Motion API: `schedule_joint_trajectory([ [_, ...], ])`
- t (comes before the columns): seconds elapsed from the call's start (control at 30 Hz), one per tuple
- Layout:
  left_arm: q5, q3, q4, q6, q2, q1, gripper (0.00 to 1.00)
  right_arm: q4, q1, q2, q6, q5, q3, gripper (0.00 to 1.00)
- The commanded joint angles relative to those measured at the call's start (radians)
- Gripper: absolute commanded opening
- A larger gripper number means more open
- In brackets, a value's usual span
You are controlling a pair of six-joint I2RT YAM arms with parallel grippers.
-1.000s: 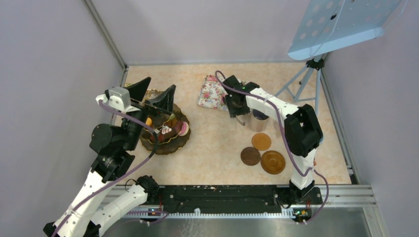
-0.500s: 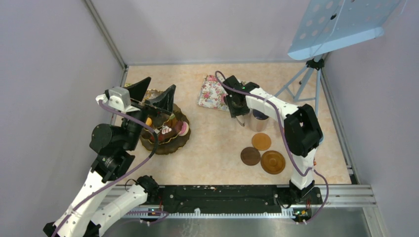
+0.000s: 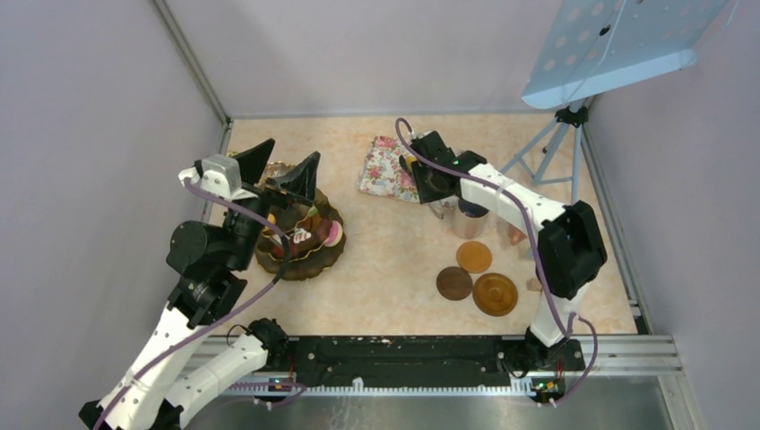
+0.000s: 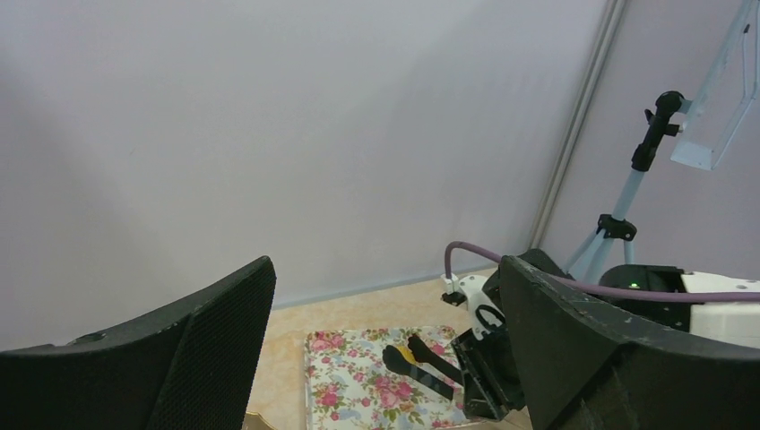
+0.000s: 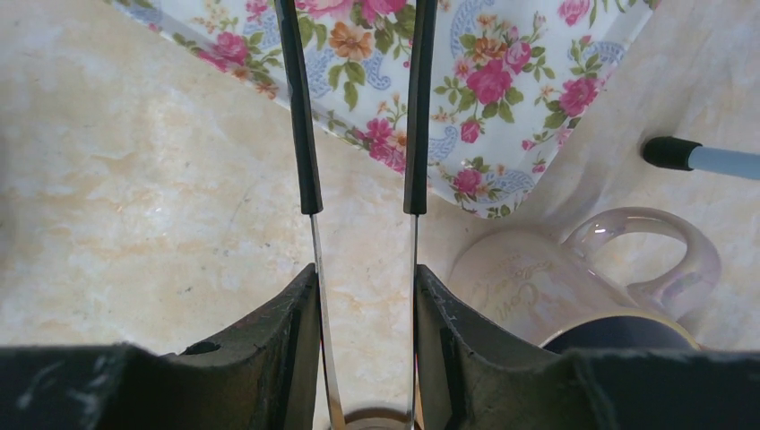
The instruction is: Serve the afternoon tea
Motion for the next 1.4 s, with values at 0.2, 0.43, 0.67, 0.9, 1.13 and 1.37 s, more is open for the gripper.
schedule_joint_trajectory([
  [0.2, -0.049, 0.028, 0.021, 0.013, 0.063, 0.018, 0.99, 0.181, 0.118, -0.287, -0.099, -0.103, -0.077, 0.1],
  [0.43, -0.035, 0.088, -0.013, -0.058, 0.114, 0.019, 0.99, 0.176, 0.208, -0.423, -0.165, -0.245, -0.094, 0.09],
  [0.67, 0.002, 0.146, -0.052, -0.133, 0.12, 0.019, 0.99, 0.242, 0.315, -0.482, -0.148, -0.405, -0.116, 0.09],
  [0.9, -0.037, 0.196, -0.115, -0.108, 0.11, 0.02, 0.99, 0.294, 0.453, -0.424, -0.146, -0.389, -0.077, 0.1],
  [1.13, -0.041, 0.209, -0.142, -0.101, 0.092, 0.018, 0.99, 0.267, 0.478, -0.335, -0.137, -0.379, -0.012, 0.1],
  [1.37, -0.04, 0.19, -0.128, -0.101, 0.104, 0.019, 0.99, 0.232, 0.487, -0.26, -0.154, -0.352, 0.058, 0.13],
])
